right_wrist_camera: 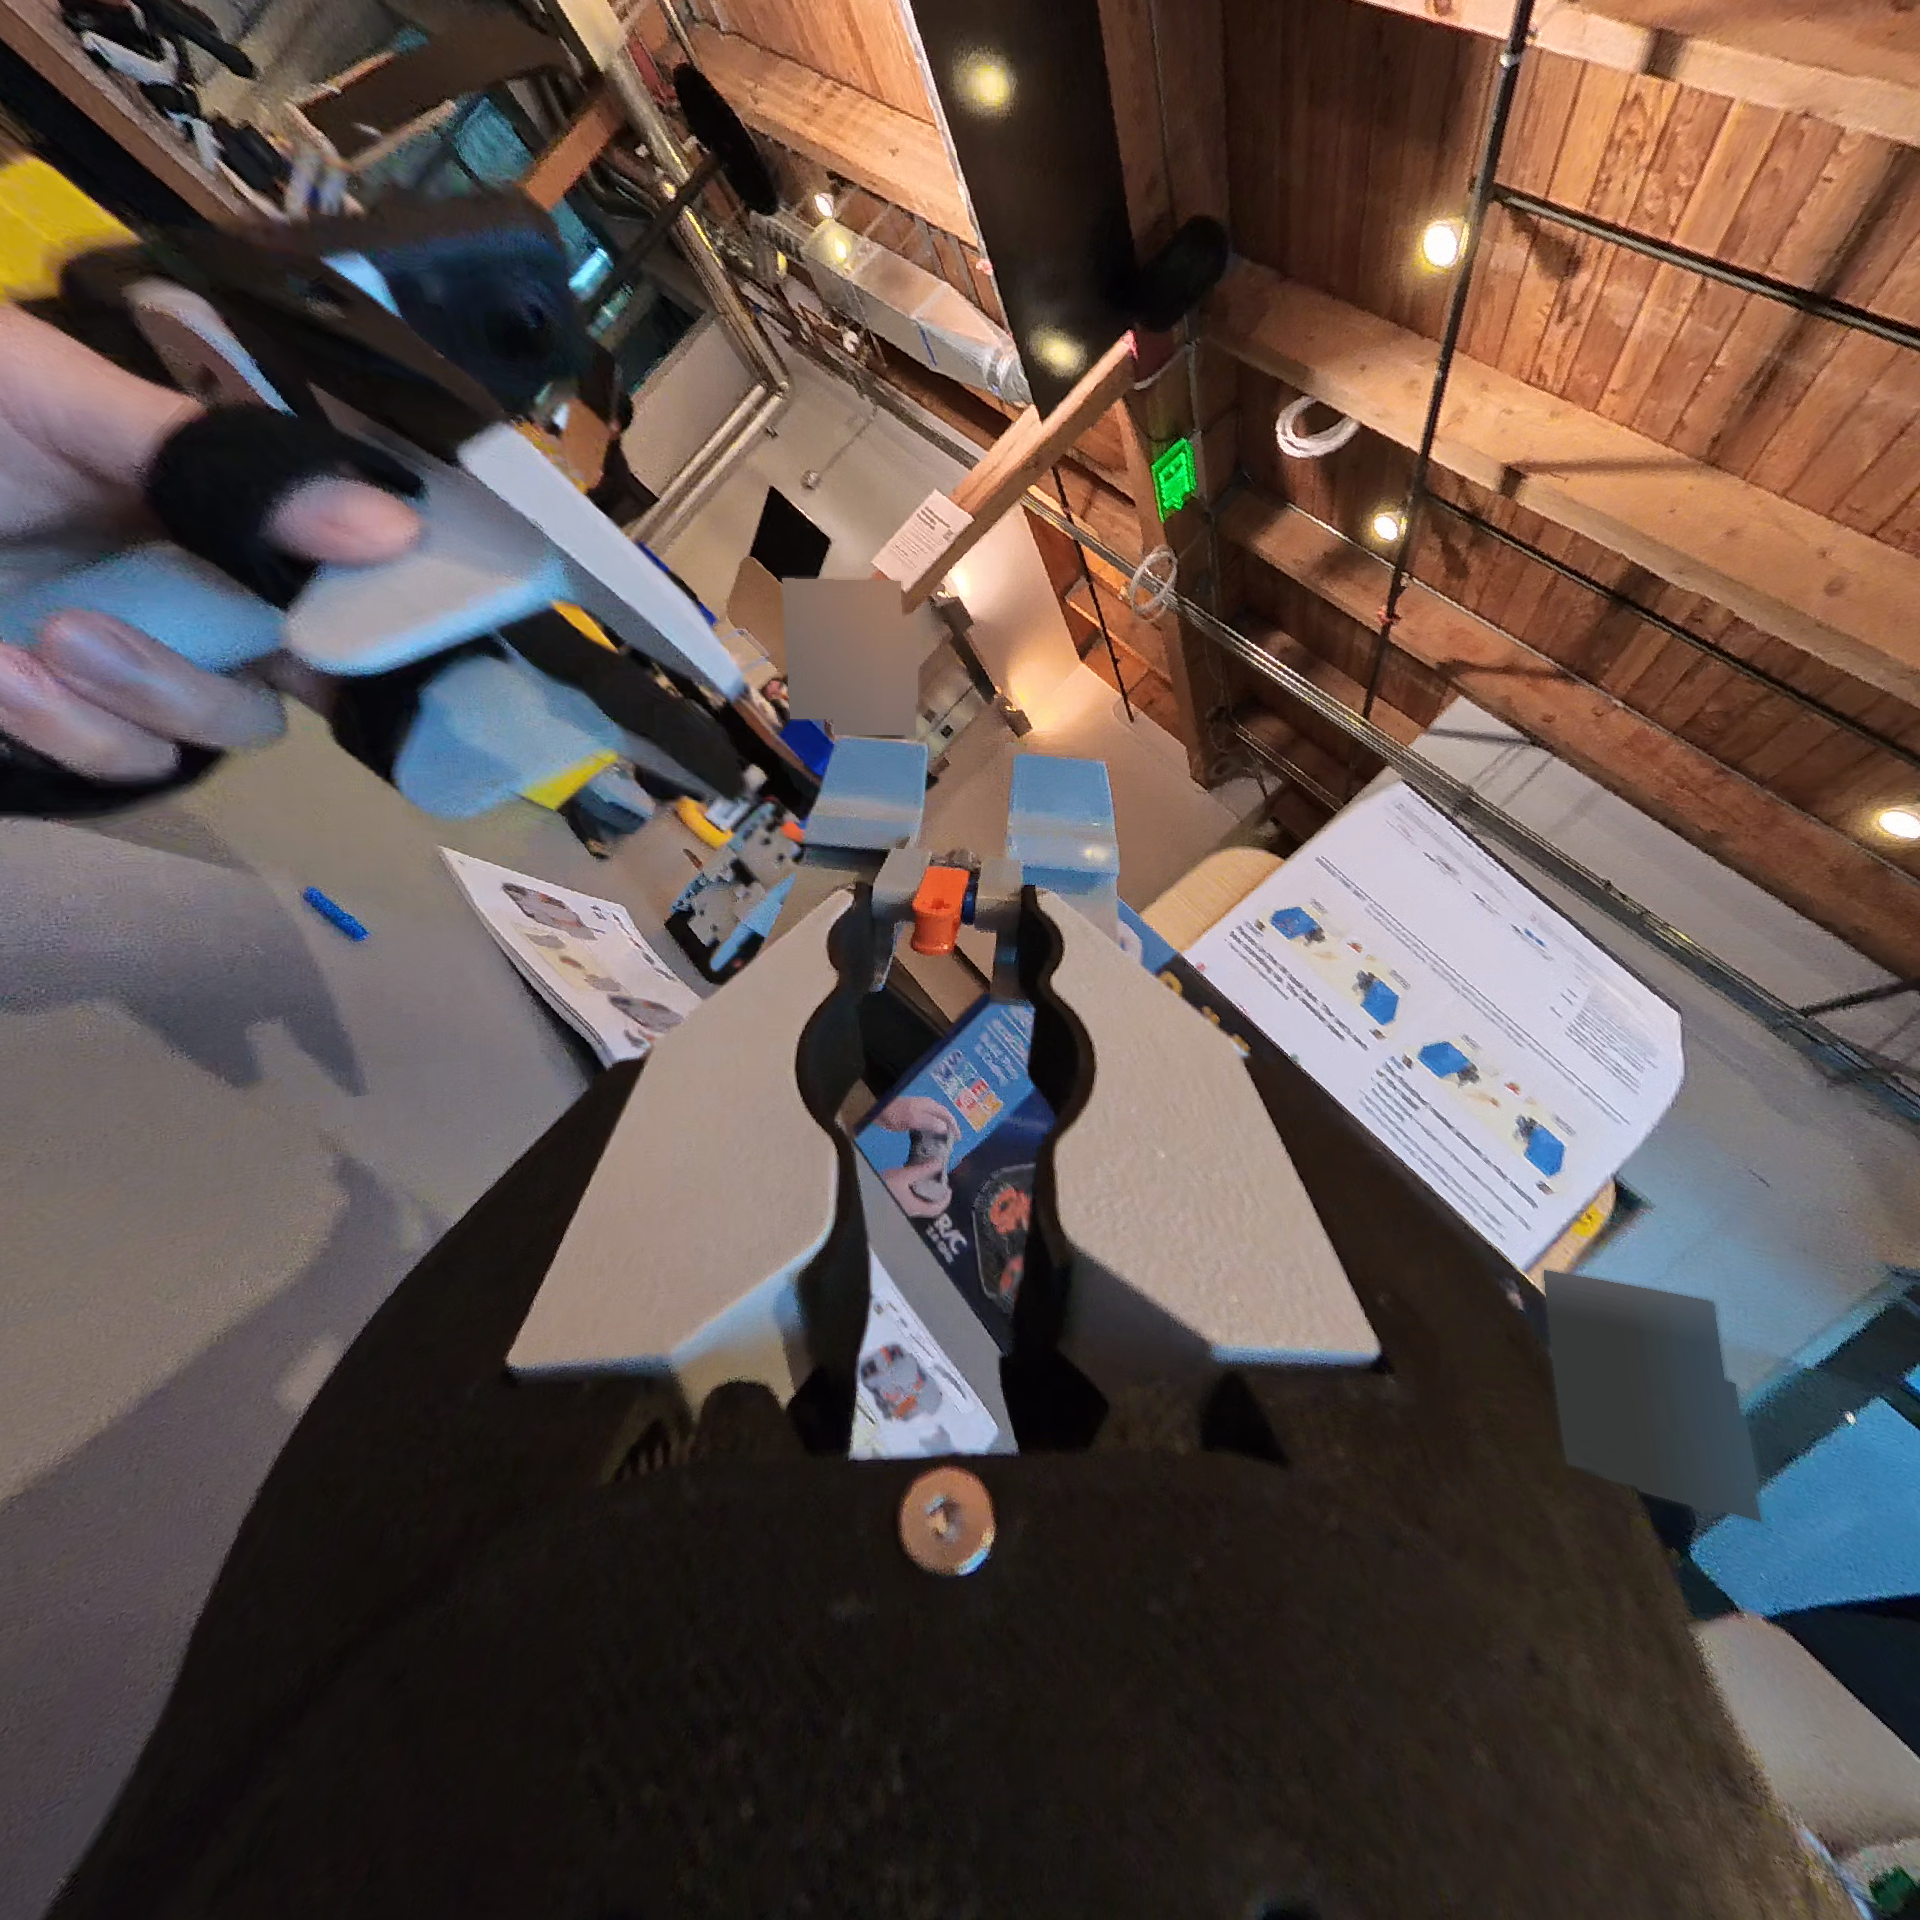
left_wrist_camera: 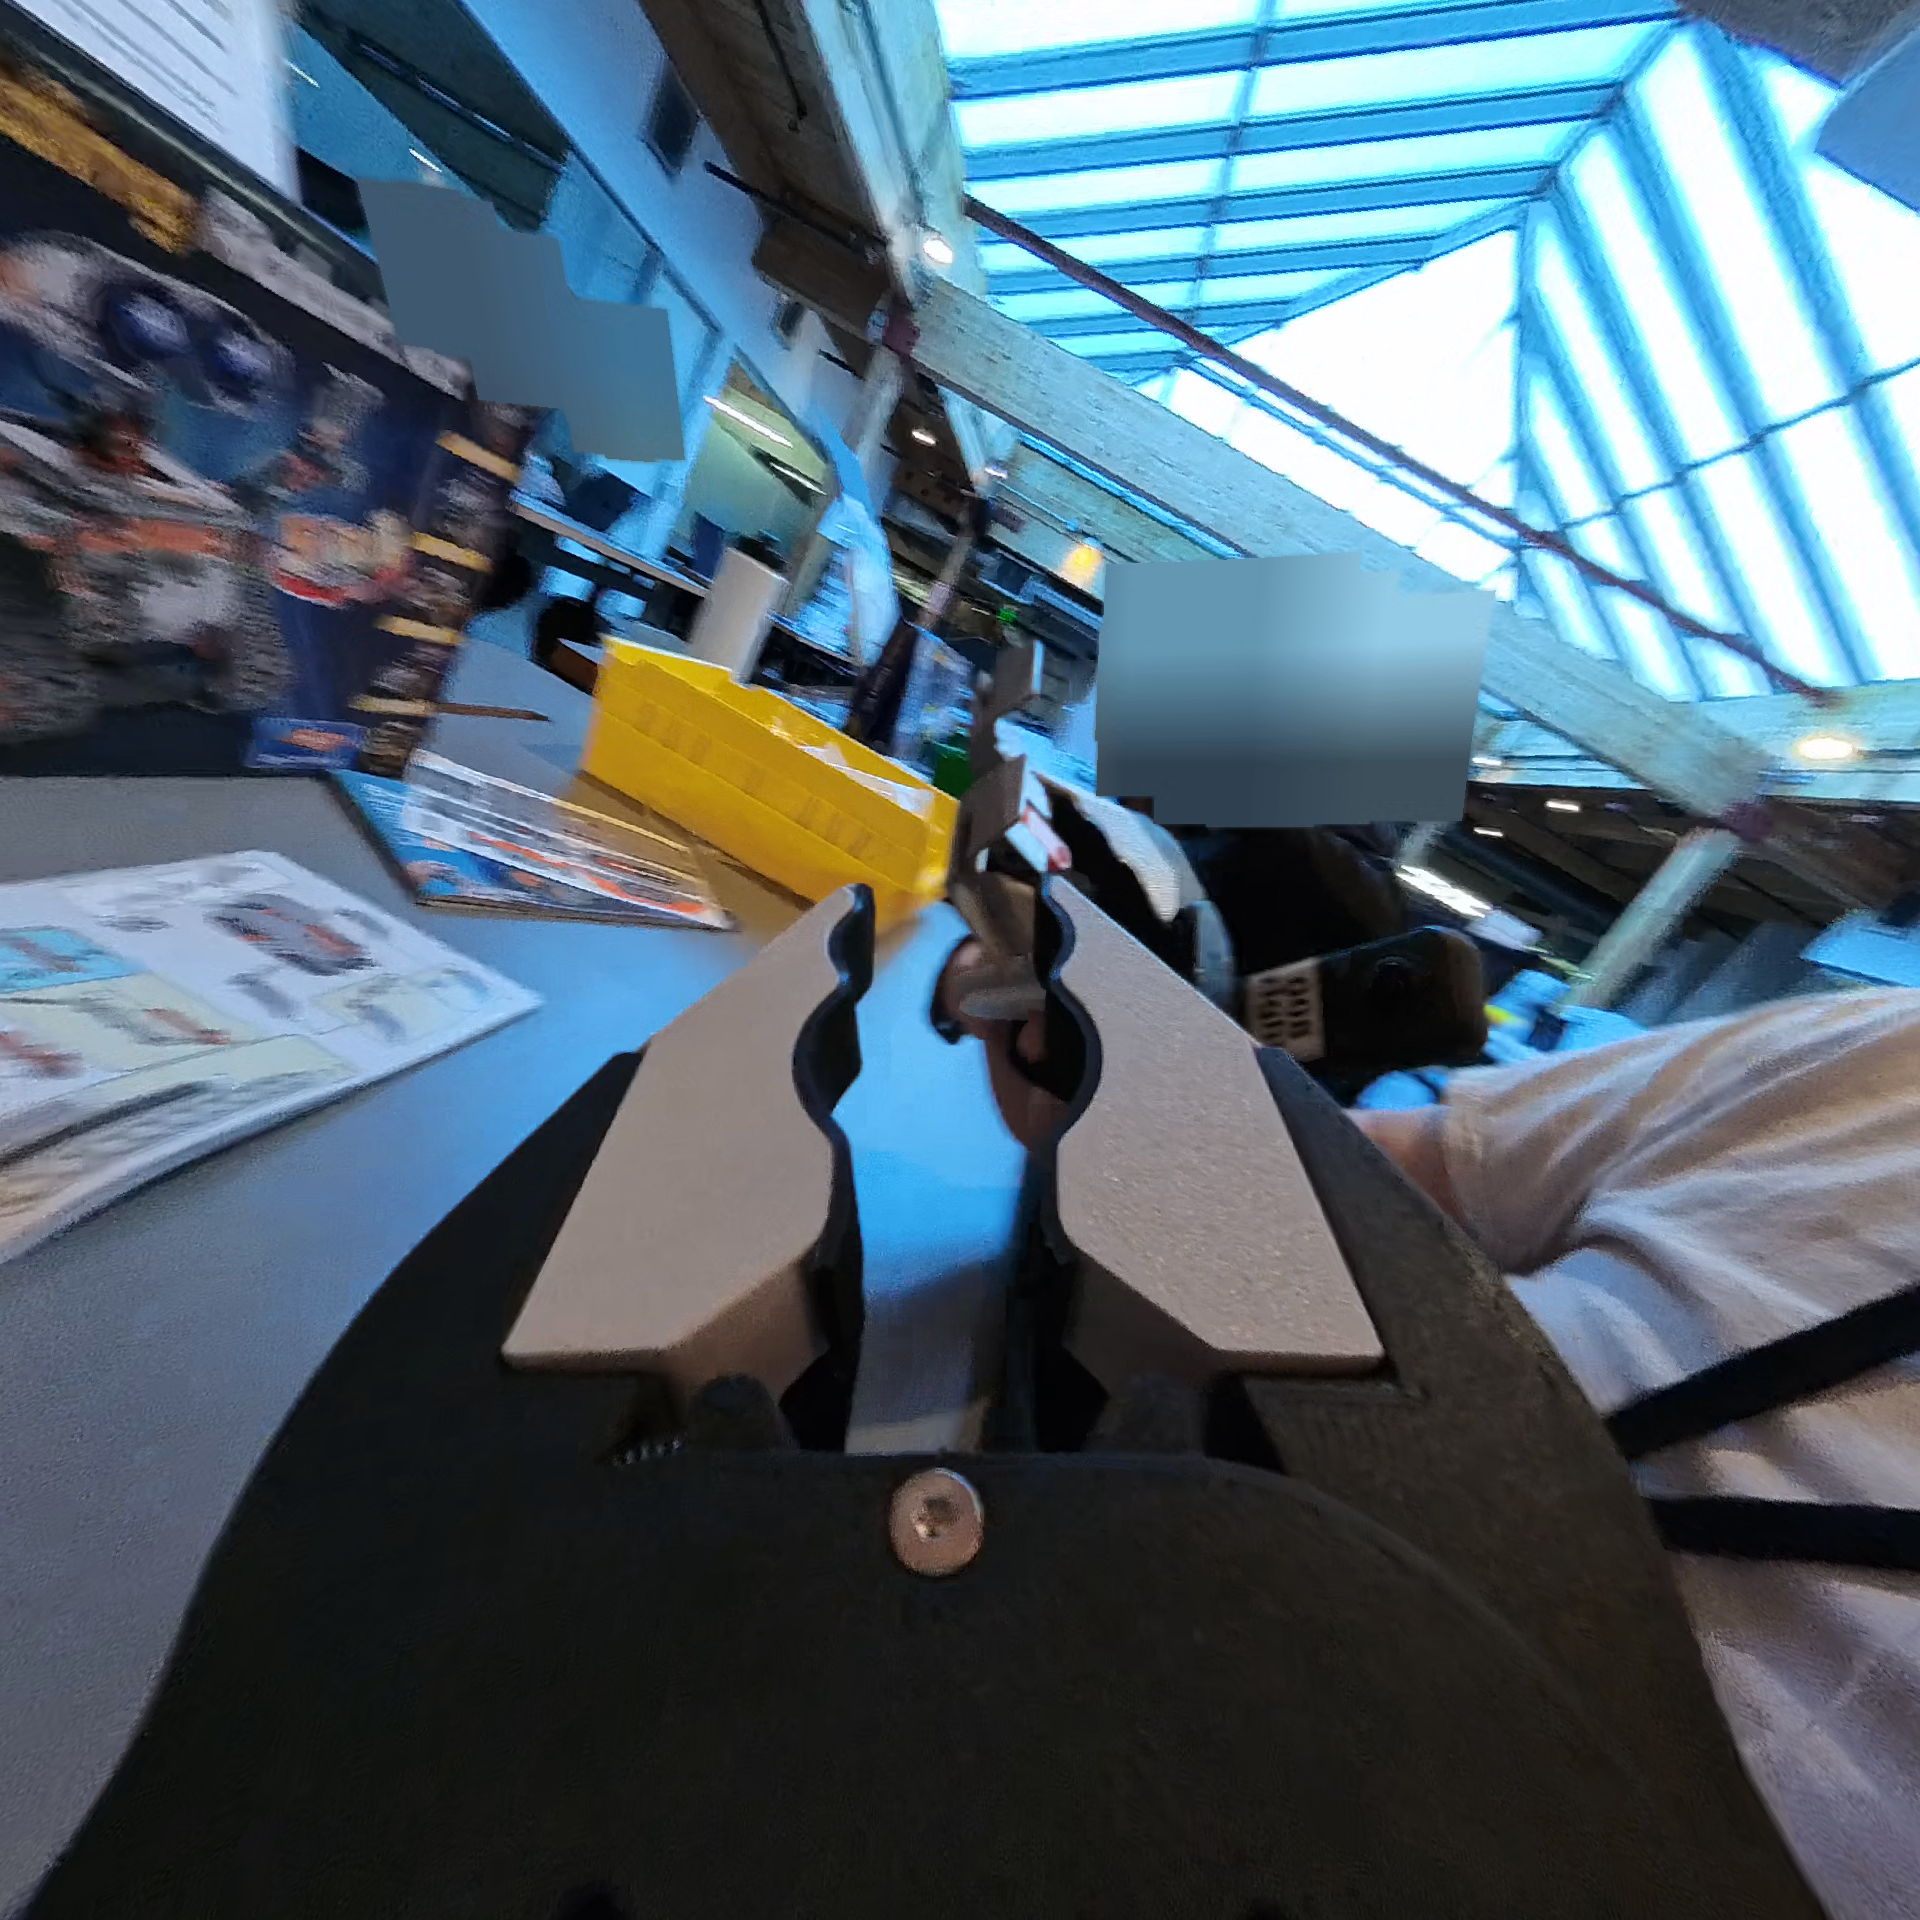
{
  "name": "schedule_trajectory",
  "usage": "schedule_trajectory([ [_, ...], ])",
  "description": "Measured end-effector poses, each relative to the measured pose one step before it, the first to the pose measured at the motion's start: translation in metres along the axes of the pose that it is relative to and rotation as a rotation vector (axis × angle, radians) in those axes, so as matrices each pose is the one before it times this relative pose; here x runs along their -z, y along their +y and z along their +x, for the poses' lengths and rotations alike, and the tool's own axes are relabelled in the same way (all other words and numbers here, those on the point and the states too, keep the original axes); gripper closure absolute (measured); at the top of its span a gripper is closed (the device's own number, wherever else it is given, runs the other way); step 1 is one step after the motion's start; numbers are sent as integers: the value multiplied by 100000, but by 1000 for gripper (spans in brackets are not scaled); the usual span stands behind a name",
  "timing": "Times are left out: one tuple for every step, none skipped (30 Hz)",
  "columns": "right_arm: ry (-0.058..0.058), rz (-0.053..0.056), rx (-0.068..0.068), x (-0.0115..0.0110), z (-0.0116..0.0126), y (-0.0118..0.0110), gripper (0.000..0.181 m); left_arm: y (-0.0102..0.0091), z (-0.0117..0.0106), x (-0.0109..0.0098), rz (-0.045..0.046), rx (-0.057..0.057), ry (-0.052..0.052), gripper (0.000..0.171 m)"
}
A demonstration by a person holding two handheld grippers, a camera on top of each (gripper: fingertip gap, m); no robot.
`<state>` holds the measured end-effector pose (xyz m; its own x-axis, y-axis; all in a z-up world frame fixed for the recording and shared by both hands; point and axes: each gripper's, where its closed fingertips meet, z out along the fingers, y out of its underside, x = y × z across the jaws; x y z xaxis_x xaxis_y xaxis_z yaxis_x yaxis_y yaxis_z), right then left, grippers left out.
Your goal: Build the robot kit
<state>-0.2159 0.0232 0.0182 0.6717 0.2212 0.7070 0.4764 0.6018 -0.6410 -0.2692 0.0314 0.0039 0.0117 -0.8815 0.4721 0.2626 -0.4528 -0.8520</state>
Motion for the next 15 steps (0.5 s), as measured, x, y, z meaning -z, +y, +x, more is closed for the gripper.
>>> schedule_trajectory([
  [1756, -1754, -706, 133, 634, 540, 156, -888, -1033, 1174, 3213, -4488, -8602, 142],
  [1432, -1690, -919, 69, 576, 518, 155, -971, -1390, 1294, 3621, -4955, -10771, 140],
  [1531, -1250, -1347, 40, 566, 451, 156, -876, -1606, 1302, 2964, -5006, -11389, 138],
  [1352, -955, -1862, 7, 526, 378, 156, -744, -1623, 1189, 2217, -4328, -10629, 137],
  [811, -875, -2309, -34, 410, 340, 156, -588, -1572, 1011, 1596, -3210, -9514, 138],
  [441, -945, -2407, -58, 301, 341, 155, -456, -1357, 793, 1195, -2093, -7434, 138],
  [289, -1053, -2107, -90, 226, 361, 156, -397, -1012, 566, 1170, -787, -4866, 139],
  [-130, -1228, -1615, -119, 115, 372, 155, -392, -703, 374, 1186, 445, -2650, 139],
  [-480, -1464, -1042, -162, 11, 408, 155, -378, -421, 204, 1023, 1078, -874, 139],
  [-496, -1499, -653, -184, -38, 409, 155, -255, -327, 53, 435, 1447, -258, 139],
  [-869, -1165, -677, -192, -113, 359, 155, -110, -280, -52, -368, 1622, -146, 139],
  [-1167, -831, -866, -194, -167, 287, 155, 20, -169, -119, -913, 1447, 310, 139],
  [-1227, -889, -985, -185, -194, 267, 155, 104, -62, -118, -970, 1126, 493, 139],
  [-1276, -1020, -911, -178, -210, 270, 156, 192, -49, -103, -819, 751, 51, 140],
  [-1238, -1009, -769, -163, -214, 244, 155, 307, -28, -119, -873, 364, -353, 141],
])
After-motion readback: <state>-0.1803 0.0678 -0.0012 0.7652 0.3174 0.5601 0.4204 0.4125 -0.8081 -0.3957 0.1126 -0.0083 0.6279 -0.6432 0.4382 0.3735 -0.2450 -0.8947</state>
